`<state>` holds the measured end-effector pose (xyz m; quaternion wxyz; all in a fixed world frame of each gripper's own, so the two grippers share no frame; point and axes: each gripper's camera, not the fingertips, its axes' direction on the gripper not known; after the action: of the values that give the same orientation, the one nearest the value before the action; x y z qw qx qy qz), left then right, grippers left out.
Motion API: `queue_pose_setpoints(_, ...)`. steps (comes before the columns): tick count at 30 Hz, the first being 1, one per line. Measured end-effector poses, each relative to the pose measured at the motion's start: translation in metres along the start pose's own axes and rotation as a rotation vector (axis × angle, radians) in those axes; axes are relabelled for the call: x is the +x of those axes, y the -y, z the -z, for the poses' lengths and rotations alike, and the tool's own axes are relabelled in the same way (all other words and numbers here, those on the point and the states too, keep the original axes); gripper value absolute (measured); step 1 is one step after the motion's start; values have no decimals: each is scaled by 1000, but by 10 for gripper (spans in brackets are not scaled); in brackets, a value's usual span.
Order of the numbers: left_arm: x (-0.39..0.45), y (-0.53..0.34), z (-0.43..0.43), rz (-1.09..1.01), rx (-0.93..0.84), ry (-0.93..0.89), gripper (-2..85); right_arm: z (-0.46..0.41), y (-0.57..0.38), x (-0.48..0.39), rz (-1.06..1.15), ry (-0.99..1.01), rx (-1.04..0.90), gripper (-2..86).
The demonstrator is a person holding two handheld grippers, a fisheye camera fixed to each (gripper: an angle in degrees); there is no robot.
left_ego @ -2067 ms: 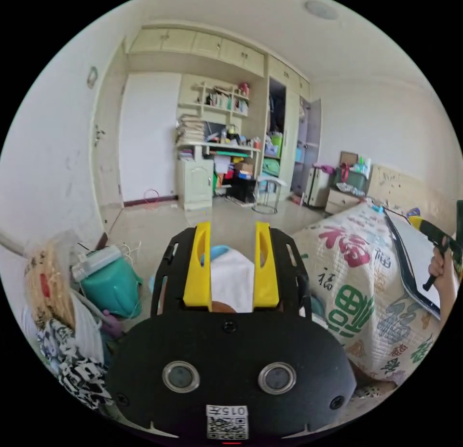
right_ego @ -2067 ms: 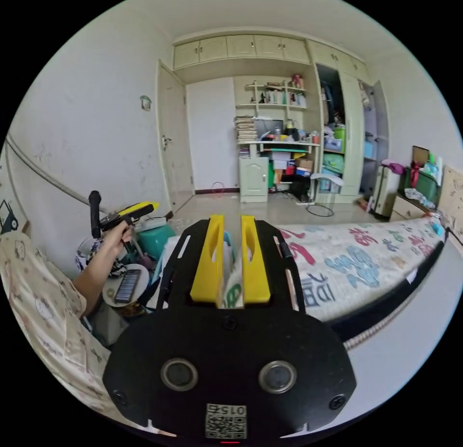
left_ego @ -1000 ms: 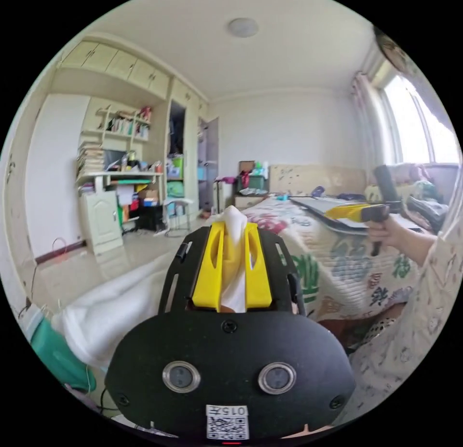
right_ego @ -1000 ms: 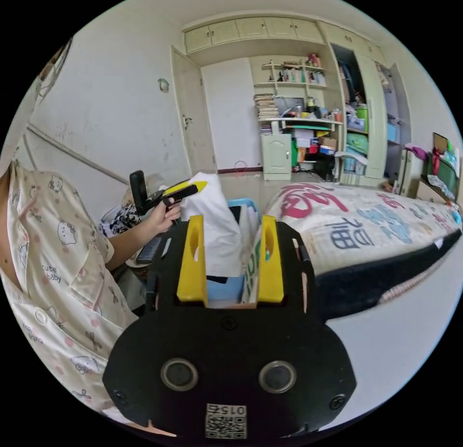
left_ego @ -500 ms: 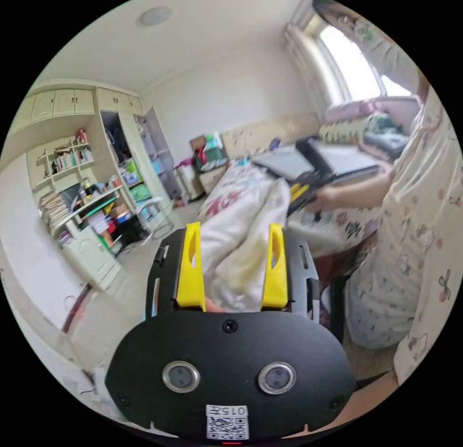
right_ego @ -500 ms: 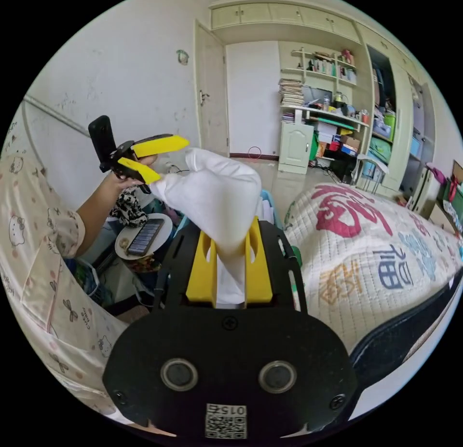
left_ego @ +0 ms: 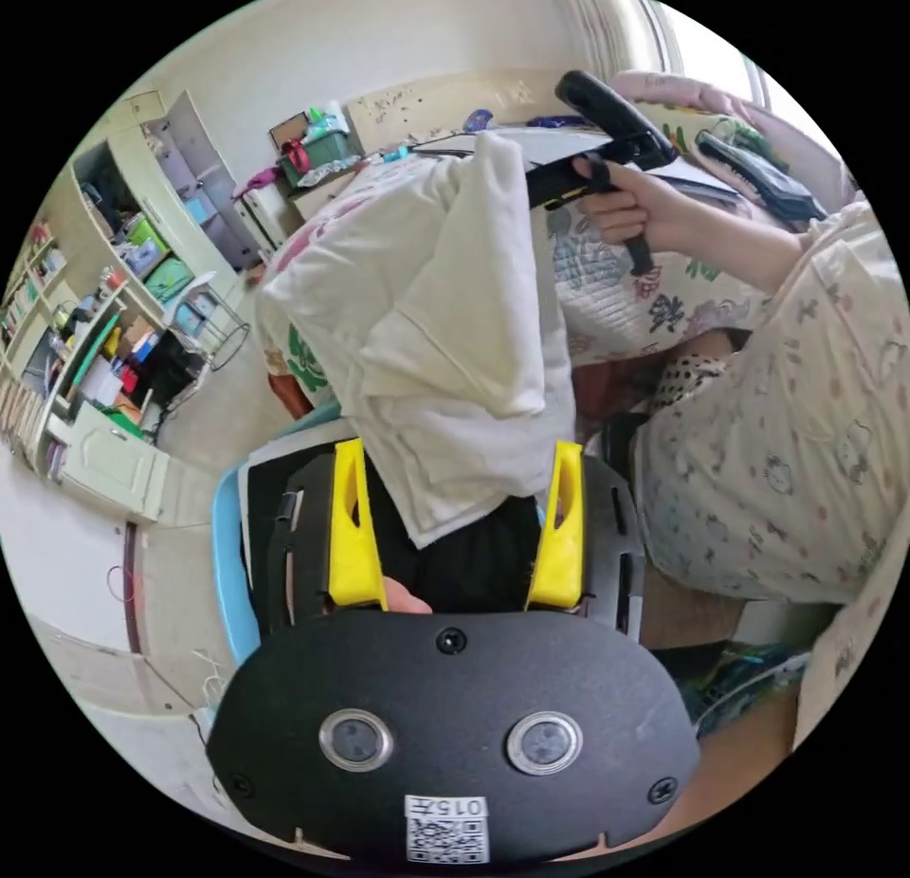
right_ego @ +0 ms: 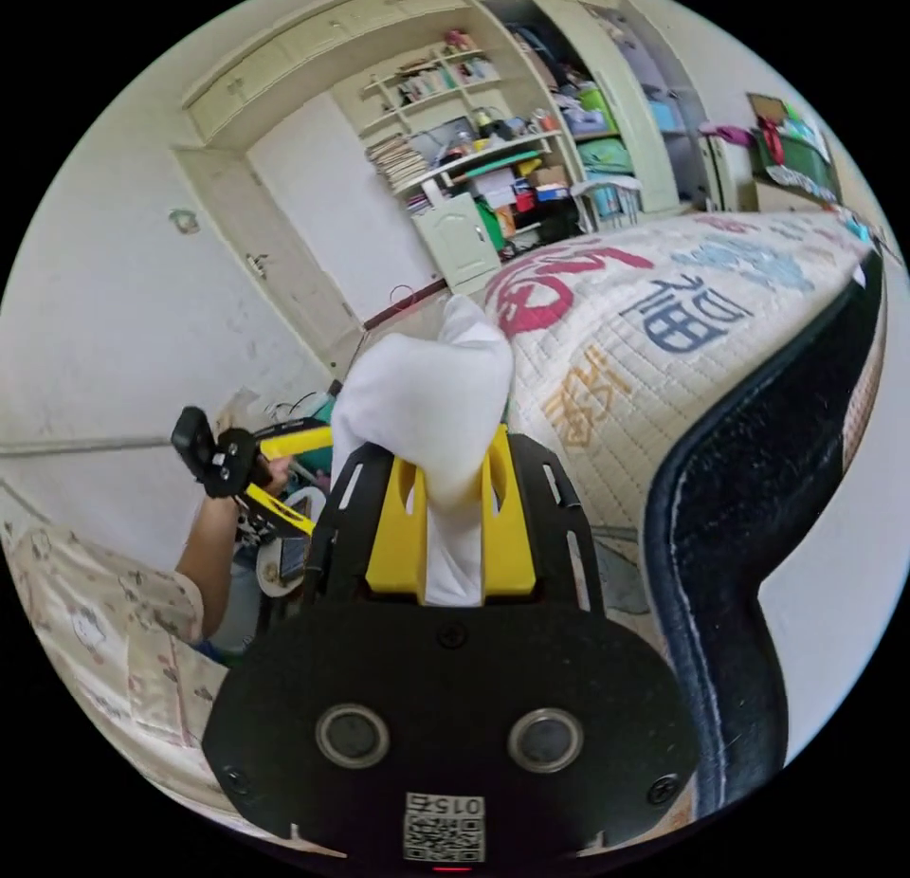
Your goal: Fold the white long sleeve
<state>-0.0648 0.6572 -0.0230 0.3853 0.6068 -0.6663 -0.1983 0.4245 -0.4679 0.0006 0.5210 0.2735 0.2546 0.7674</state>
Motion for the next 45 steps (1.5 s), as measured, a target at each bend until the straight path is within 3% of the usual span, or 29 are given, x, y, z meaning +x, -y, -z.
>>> queue_pose_setpoints(7, -9, 15, -62, 92, 249, 351, 119, 9, -9, 13, -57, -7, 12, 88)
queue_pose_setpoints(10, -83, -5, -69, 281, 448, 205, 116, 18, -18, 14, -60, -7, 22, 88)
queue_pose_setpoints(13, -165, -2, -117, 476, 523, 63, 135, 14, -21, 14, -59, -29, 22, 91)
queue_pose_setpoints(20, -283, 38, -246, 426, 430, -152, 209, 11, -36, 5, -13, -93, 14, 108)
queue_pose_setpoints(31, -360, 43, -314, 339, 399, -194, 163, -1, -58, -28, 64, -237, 69, 107)
queue_pose_setpoints(34, -361, 38, -318, 288, 478, -231, 89, 1, -65, -37, 80, -212, 67, 98)
queue_pose_setpoints(39, -362, 38, -279, 260, 665, -310, 60, 43, -101, -67, 184, -220, 210, 93)
queue_pose_setpoints(45, -286, 174, -139, -77, 878, -272, 56, 181, -147, -113, 279, -319, 444, 95)
